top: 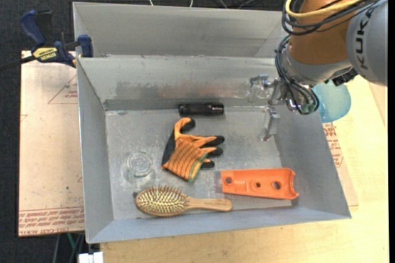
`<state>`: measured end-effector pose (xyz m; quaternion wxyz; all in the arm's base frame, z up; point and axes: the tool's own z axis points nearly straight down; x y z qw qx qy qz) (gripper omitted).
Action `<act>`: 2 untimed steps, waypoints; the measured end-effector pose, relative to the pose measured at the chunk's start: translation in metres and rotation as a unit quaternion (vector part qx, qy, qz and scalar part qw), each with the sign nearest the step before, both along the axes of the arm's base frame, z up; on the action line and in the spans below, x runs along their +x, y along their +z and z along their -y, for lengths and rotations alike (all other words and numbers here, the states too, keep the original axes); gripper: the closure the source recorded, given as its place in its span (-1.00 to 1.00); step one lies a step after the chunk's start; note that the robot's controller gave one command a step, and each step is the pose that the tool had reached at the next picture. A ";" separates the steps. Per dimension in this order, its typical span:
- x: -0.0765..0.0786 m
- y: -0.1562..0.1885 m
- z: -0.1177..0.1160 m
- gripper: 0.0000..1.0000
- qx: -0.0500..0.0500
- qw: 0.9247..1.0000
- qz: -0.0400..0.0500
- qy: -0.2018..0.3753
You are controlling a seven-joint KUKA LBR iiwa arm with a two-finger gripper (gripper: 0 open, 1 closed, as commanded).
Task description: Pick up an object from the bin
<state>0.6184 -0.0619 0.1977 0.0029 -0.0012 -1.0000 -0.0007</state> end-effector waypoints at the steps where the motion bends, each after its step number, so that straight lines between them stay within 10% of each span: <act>1: 0.001 0.005 0.000 -1.00 0.000 1.000 0.004 0.001; 2: -0.029 -0.126 -0.080 -1.00 0.001 0.992 0.003 0.129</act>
Offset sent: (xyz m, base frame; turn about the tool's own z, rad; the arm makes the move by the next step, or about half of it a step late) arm -0.0303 0.0802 -0.1277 -0.2614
